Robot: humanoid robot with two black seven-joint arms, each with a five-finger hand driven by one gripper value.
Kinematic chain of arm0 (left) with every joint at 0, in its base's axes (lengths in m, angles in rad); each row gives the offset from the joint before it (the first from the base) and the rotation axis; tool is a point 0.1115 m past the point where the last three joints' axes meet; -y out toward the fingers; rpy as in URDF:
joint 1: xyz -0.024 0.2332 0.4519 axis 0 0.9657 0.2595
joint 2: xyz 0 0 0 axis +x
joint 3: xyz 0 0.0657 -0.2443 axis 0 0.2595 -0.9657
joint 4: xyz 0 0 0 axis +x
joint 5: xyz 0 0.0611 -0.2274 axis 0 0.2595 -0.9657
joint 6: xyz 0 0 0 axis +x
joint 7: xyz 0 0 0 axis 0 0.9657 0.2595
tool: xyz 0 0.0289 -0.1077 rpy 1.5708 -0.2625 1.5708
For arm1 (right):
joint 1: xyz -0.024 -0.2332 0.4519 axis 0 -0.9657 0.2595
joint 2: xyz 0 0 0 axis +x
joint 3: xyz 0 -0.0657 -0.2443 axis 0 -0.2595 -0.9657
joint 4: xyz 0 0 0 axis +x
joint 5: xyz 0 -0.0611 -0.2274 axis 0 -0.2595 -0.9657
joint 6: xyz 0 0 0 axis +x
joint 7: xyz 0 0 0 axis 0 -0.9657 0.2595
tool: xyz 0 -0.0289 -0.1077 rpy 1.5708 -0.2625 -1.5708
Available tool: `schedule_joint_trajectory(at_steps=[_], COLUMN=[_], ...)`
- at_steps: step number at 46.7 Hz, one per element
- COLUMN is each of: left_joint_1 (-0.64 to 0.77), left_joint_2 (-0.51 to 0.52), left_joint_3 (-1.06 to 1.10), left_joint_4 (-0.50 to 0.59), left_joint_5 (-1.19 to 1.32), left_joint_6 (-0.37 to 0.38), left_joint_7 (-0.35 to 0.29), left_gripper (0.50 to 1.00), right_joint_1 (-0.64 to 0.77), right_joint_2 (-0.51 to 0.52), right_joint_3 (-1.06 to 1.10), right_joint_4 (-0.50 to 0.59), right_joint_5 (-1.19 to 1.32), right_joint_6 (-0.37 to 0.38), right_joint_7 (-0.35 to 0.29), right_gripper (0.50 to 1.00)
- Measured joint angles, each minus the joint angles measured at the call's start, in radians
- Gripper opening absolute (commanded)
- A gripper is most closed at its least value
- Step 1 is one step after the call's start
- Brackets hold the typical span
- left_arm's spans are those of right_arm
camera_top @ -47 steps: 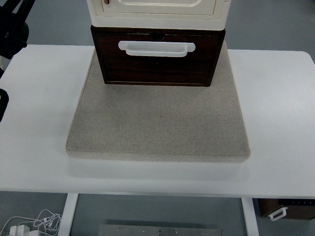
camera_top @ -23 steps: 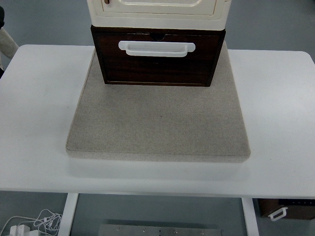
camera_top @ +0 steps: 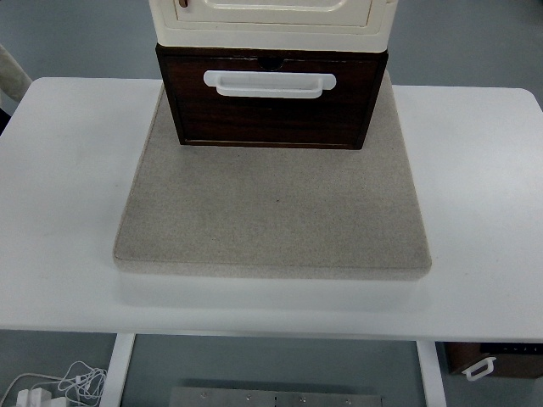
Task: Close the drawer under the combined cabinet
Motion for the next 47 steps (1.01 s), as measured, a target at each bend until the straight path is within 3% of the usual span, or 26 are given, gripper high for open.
schedule_joint_trajectory(at_steps=[13, 19, 28, 47], left_joint_1=[0.047, 0.082, 0.106, 0.196], left_joint_2=[-0.021, -0.05, -0.079, -0.096], left_joint_3=[0.004, 0.005, 0.004, 0.002], left_joint_4=[0.14, 0.173, 0.246, 0.259], left_joint_5=[-0.113, -0.126, -0.16, -0.298], left_joint_6=[-0.069, -0.136, -0.218, -0.238], left_joint_7=[0.062, 0.105, 0.119, 0.148], left_gripper=[1.0, 1.0, 1.0, 1.0], right_joint_1=[0.001, 0.0, -0.001, -0.001], right_joint_2=[0.0, 0.0, 0.0, 0.0], right_joint_3=[0.0, 0.0, 0.001, 0.0], right_joint_4=[0.0, 0.0, 0.0, 0.0], right_joint_5=[0.0, 0.0, 0.0, 0.0], right_joint_6=[0.001, 0.003, 0.003, 0.003], right_joint_7=[0.0, 0.0, 0.0, 0.0], right_gripper=[0.952, 0.952, 0.952, 0.952])
